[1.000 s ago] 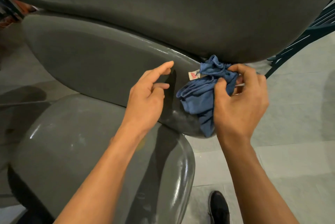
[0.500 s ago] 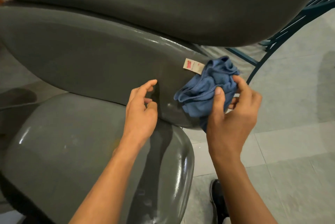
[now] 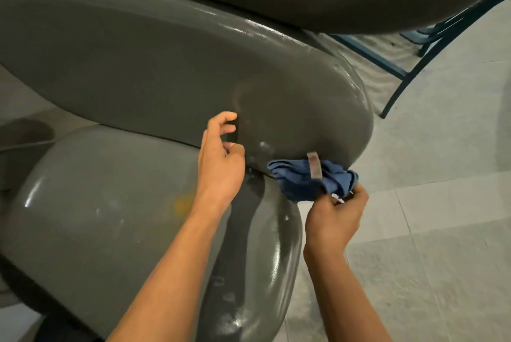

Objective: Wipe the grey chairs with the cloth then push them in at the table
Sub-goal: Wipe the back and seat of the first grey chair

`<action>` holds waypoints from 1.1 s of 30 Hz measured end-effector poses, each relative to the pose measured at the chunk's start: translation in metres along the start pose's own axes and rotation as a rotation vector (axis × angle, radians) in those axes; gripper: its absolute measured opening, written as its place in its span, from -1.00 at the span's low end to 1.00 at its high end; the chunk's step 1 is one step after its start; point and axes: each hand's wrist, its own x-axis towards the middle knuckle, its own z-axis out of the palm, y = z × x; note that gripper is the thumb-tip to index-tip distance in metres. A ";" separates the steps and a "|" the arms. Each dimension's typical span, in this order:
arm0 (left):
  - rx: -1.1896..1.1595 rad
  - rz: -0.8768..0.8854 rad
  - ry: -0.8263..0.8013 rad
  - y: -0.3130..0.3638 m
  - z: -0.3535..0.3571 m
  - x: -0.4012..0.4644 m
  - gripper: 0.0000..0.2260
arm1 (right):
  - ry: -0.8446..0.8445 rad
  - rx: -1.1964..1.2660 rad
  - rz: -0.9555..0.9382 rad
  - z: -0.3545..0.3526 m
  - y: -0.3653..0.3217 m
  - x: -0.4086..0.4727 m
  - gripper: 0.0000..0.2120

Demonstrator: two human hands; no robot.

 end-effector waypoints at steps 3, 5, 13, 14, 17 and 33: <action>0.016 -0.008 0.017 0.002 -0.001 0.006 -0.44 | -0.016 0.103 0.139 0.012 0.008 0.005 -0.64; 0.024 -0.027 0.024 0.001 -0.002 0.008 -0.48 | -0.055 0.149 0.233 0.021 0.012 0.005 -0.60; -0.016 -0.117 0.041 -0.007 0.000 0.009 -0.54 | -0.113 0.440 0.694 0.055 -0.014 -0.006 -0.79; -0.014 -0.130 0.041 -0.008 -0.002 0.008 -0.55 | -0.116 0.463 0.689 0.055 -0.020 -0.010 -0.87; -0.003 -0.147 0.056 -0.013 -0.013 0.006 -0.56 | -0.108 0.572 0.606 0.052 -0.050 -0.023 -0.89; -0.033 -0.197 0.132 -0.052 -0.070 0.001 -0.56 | -0.269 0.549 0.745 0.092 -0.024 -0.017 -0.80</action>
